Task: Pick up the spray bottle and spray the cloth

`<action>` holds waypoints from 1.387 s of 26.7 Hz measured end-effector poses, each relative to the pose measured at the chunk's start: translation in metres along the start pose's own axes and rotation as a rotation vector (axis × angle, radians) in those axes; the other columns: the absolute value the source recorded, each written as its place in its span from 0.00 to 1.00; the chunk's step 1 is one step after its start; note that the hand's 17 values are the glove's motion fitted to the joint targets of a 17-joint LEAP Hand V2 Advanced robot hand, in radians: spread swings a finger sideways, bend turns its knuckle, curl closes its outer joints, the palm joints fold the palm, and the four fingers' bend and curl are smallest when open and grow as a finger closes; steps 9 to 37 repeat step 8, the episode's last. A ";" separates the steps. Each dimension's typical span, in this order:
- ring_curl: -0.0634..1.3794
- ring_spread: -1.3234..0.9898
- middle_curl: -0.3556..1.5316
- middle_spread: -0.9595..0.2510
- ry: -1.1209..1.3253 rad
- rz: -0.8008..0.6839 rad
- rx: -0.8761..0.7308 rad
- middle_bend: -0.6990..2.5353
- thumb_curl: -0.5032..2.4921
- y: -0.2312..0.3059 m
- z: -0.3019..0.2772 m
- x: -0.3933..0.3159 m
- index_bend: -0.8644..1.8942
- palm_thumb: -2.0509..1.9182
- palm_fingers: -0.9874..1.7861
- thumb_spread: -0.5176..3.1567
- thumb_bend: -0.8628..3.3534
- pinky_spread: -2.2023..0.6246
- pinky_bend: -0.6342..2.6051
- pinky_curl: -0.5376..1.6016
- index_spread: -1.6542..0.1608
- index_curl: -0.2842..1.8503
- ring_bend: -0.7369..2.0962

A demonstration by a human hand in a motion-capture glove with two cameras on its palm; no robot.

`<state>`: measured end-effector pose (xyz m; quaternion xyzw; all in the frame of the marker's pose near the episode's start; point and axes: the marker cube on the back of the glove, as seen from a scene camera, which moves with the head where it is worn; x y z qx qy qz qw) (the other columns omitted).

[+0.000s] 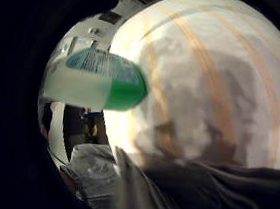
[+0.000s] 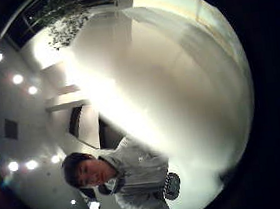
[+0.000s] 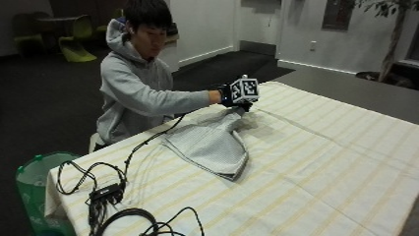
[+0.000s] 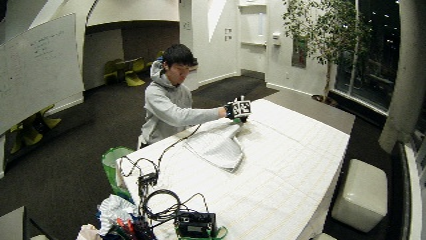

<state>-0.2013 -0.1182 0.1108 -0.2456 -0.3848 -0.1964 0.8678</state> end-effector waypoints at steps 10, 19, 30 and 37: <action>0.22 0.59 0.38 0.82 -0.032 -0.076 0.001 0.29 0.38 0.023 -0.012 -0.023 0.38 0.72 0.34 0.36 0.20 0.83 0.29 0.42 0.77 0.32 0.30; 0.22 0.59 0.38 0.82 -0.032 -0.076 0.001 0.29 0.38 0.023 -0.012 -0.023 0.38 0.72 0.34 0.36 0.20 0.83 0.29 0.42 0.77 0.32 0.30; 0.22 0.59 0.38 0.82 -0.032 -0.076 0.001 0.29 0.38 0.023 -0.012 -0.023 0.38 0.72 0.34 0.36 0.20 0.83 0.29 0.42 0.77 0.32 0.30; 0.22 0.59 0.38 0.82 -0.032 -0.076 0.001 0.29 0.38 0.023 -0.012 -0.023 0.38 0.72 0.34 0.36 0.20 0.83 0.29 0.42 0.77 0.32 0.30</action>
